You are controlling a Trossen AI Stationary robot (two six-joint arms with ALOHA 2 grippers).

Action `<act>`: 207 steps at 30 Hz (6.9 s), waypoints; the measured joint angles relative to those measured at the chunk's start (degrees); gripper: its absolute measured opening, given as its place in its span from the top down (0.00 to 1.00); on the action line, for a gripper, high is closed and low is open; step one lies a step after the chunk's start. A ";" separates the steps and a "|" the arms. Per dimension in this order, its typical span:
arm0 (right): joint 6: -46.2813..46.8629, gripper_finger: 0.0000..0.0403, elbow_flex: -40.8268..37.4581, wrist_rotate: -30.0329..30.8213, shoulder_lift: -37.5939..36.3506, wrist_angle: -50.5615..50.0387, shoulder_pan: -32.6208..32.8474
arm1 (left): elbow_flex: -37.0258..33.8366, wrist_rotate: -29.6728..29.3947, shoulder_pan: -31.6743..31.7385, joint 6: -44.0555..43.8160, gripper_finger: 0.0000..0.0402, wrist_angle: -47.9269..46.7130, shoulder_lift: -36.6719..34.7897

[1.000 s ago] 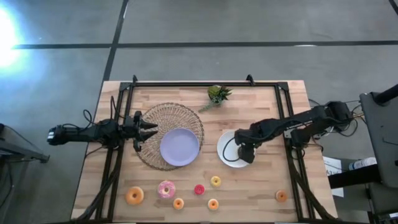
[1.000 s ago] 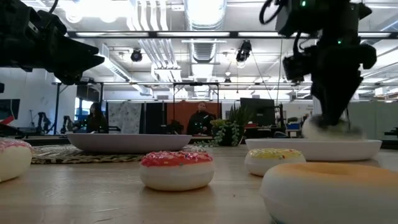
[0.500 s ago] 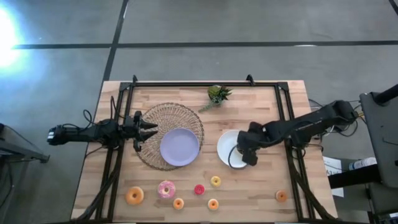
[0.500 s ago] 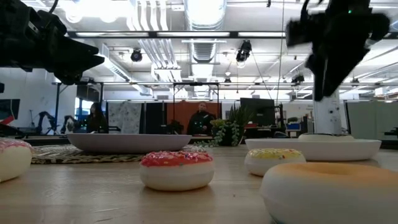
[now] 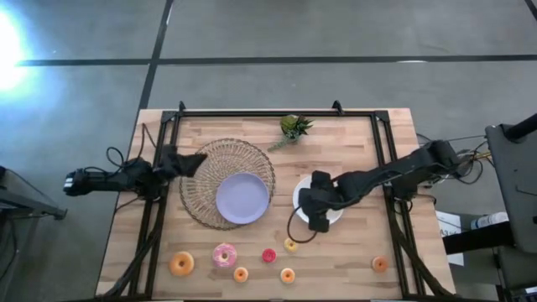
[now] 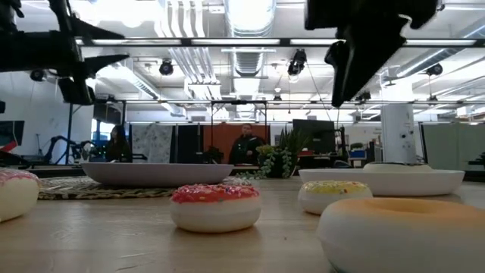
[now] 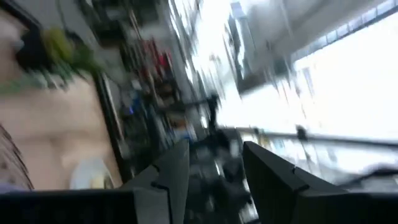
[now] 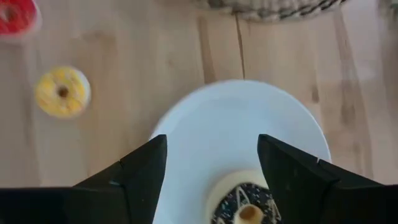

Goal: Pick & Place donuts
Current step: Put the large pink donut on the white plate, then put the large purple donut on the white plate

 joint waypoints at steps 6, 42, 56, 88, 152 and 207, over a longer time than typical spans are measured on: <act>11.86 0.43 3.53 1.19 0.80 -4.99 -0.22 | 0.01 9.55 -0.09 -5.84 0.69 -0.36 0.20; 21.76 0.43 -9.93 7.61 -17.95 -15.13 2.10 | 41.76 9.00 -39.77 1.96 0.69 -44.49 68.77; 18.24 0.44 -13.85 10.45 -23.47 -12.28 2.29 | 51.14 16.16 -39.96 10.44 0.69 -43.89 87.24; 17.62 0.44 -15.74 10.61 -23.63 -9.80 2.28 | 52.30 18.11 -37.97 6.33 0.44 -43.93 90.22; 22.15 0.44 -16.49 18.55 -36.87 -17.21 2.85 | 109.36 26.27 3.82 67.08 0.64 -50.86 123.58; 29.65 0.44 -13.15 1.55 -5.77 6.46 15.62 | 45.29 37.10 -45.37 12.73 0.63 -62.57 70.44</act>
